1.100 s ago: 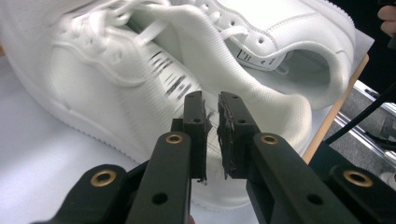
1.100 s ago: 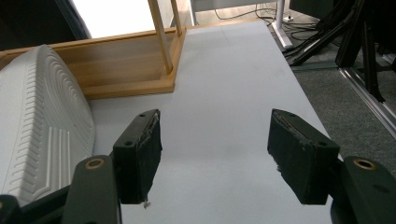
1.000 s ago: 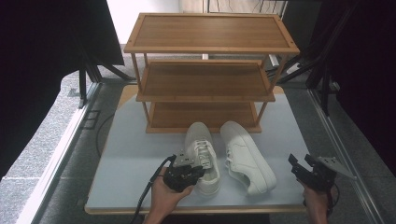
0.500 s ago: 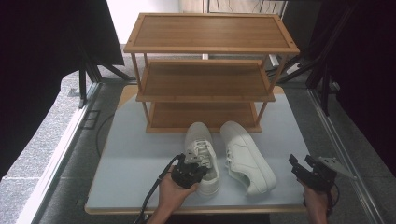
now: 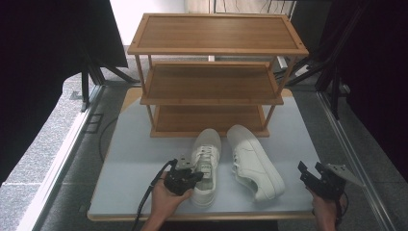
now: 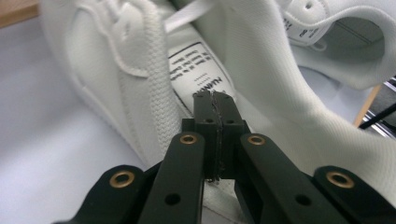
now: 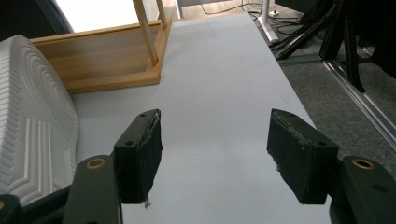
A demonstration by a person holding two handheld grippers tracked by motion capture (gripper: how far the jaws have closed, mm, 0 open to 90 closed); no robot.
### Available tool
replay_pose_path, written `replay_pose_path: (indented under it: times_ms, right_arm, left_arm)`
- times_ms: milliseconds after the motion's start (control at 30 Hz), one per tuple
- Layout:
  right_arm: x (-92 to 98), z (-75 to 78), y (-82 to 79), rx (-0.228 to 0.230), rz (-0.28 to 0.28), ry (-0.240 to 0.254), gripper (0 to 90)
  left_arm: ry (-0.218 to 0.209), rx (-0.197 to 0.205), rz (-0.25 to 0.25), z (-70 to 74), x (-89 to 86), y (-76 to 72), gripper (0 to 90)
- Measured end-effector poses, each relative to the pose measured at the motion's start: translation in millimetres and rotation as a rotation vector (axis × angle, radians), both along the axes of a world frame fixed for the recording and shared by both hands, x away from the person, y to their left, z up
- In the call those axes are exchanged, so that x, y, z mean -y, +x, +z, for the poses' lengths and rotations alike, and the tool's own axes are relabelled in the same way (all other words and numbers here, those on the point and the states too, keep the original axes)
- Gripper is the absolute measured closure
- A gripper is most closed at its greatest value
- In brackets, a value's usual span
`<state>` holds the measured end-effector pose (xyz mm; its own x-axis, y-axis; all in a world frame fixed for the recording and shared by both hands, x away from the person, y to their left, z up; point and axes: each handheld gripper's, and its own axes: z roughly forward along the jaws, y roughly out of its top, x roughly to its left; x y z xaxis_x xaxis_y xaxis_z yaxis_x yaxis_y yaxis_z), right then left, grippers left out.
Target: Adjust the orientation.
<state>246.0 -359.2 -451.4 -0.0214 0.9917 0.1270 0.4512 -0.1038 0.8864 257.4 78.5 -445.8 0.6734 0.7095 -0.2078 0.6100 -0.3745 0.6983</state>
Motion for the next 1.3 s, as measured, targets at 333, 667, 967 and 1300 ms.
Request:
replay_pose_path:
  times_ms: [333,667,967,1300]
  right_arm:
    - [-12.2,2.4,-2.2,0.003,0.029,-0.041,34.9]
    - [-3.1,5.2,-3.7,0.016,0.014,-0.008,34.9]
    - [-17.1,20.0,-5.4,0.080,0.100,0.001,34.6]
    - [-46.7,31.2,-6.4,0.118,0.281,-0.020,33.9]
  left_arm:
    - [-0.016,-0.010,0.038,0.2,-35.7,-2.2,90.0]
    - [-0.046,0.000,0.035,1.9,-42.1,-4.1,88.3]
    - [-0.169,0.070,-0.023,26.7,-48.0,-17.6,60.3]
    - [-0.206,0.096,-0.010,36.1,-60.5,-23.3,45.7]
